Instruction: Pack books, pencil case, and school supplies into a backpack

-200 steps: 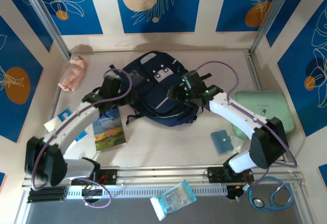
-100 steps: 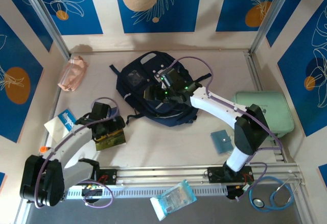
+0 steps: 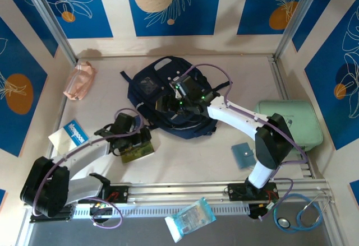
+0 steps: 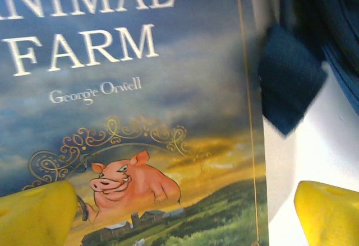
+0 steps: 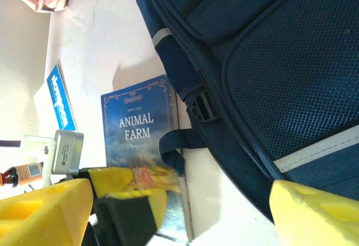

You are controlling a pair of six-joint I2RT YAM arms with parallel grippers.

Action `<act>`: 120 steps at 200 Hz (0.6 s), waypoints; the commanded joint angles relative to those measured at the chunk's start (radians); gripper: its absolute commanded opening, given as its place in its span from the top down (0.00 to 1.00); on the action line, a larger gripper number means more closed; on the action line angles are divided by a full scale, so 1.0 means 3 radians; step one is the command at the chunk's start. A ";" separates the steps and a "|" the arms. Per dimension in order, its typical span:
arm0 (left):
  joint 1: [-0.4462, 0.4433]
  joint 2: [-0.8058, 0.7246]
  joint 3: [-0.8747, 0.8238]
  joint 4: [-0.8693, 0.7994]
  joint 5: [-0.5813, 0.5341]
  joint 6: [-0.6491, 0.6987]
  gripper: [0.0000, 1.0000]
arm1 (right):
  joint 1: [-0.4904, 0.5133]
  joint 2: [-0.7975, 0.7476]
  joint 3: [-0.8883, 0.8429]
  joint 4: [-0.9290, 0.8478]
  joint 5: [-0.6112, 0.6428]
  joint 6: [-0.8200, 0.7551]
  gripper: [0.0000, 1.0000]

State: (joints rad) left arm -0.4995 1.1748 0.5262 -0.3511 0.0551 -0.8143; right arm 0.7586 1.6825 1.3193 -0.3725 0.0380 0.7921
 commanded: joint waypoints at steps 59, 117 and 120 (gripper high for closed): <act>-0.0251 -0.0367 0.0403 -0.0835 -0.0223 -0.0299 0.00 | 0.0175 0.0031 -0.0251 -0.0027 -0.0189 -0.0128 0.21; 0.0630 -0.0602 0.0284 -0.0886 0.0092 0.0119 0.06 | 0.0508 0.0525 0.0040 -0.0257 -0.0263 -0.0268 0.22; 0.0663 -0.0602 0.0275 -0.0916 0.0088 0.0134 0.07 | 0.0517 0.0569 0.0083 -0.0286 -0.0257 -0.0283 0.22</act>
State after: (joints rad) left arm -0.3706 1.0153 0.6216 -0.5480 0.0525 -0.8486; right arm 0.8814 1.7699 1.2713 -0.3885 -0.0048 0.7513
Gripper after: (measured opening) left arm 0.943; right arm 0.785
